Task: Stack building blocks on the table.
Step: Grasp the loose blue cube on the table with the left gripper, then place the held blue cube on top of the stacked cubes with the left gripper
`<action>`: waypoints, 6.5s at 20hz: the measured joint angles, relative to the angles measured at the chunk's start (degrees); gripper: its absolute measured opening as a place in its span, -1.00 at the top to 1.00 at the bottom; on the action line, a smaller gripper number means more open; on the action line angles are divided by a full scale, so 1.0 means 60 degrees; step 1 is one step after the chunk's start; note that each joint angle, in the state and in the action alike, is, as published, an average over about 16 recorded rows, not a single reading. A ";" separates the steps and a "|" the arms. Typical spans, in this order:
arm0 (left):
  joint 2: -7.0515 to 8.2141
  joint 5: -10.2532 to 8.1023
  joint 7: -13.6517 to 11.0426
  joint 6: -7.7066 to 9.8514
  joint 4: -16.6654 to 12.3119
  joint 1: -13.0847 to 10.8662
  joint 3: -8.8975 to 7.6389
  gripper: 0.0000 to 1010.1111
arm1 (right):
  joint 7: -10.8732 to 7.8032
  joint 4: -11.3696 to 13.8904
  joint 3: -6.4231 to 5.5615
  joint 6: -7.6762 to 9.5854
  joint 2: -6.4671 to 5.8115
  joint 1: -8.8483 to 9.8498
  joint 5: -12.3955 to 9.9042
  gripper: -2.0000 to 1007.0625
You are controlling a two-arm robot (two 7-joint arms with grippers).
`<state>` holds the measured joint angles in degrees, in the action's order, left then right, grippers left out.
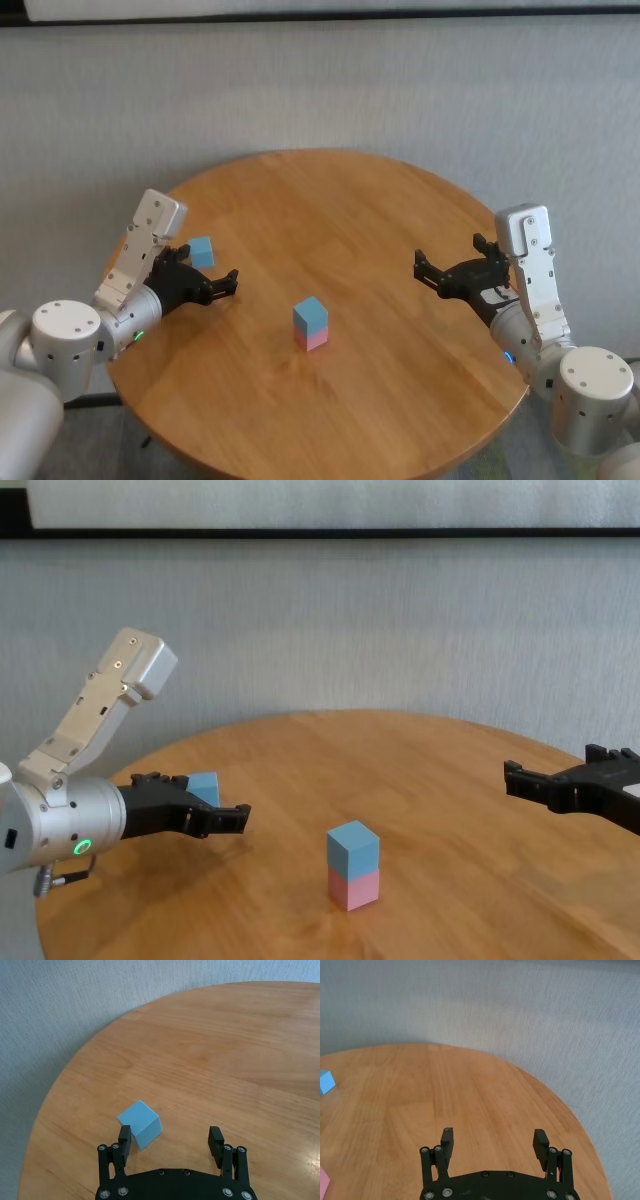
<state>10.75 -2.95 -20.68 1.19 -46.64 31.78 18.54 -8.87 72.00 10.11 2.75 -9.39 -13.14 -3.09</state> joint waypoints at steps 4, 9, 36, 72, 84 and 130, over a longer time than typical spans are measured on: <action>-0.0003 -0.0005 0.0018 -0.0056 0.0008 0.0007 -0.0010 -0.98 | 0.0000 0.0000 0.0000 0.0000 0.0000 0.0000 0.0000 -1.00; 0.0023 0.0006 0.0056 -0.0075 -0.0049 -0.0002 -0.0027 -0.98 | 0.0000 0.0000 0.0000 0.0000 0.0000 0.0000 0.0000 -1.00; -0.0170 0.0130 0.0063 -0.0526 0.1142 0.0591 -0.0098 -0.98 | 0.0000 0.0000 0.0000 0.0000 0.0000 0.0000 0.0000 -1.00; -0.0563 0.0407 -0.0013 -0.1353 0.3004 0.1535 -0.0215 -0.51 | 0.0000 0.0000 0.0000 0.0000 0.0000 0.0000 0.0000 -1.00; -0.0591 0.0462 -0.0004 -0.1467 0.3111 0.1575 -0.0298 0.10 | 0.0000 0.0000 0.0000 0.0000 0.0000 0.0000 0.0000 -1.00; 0.1842 -0.0284 -0.1182 0.3085 -0.6933 -0.2439 0.0259 0.21 | 0.0000 0.0000 0.0000 0.0000 0.0000 0.0000 0.0000 -1.00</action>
<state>21.80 -4.65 -27.78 19.70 -88.24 17.15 20.09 -8.88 72.00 10.11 2.75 -9.39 -13.14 -3.09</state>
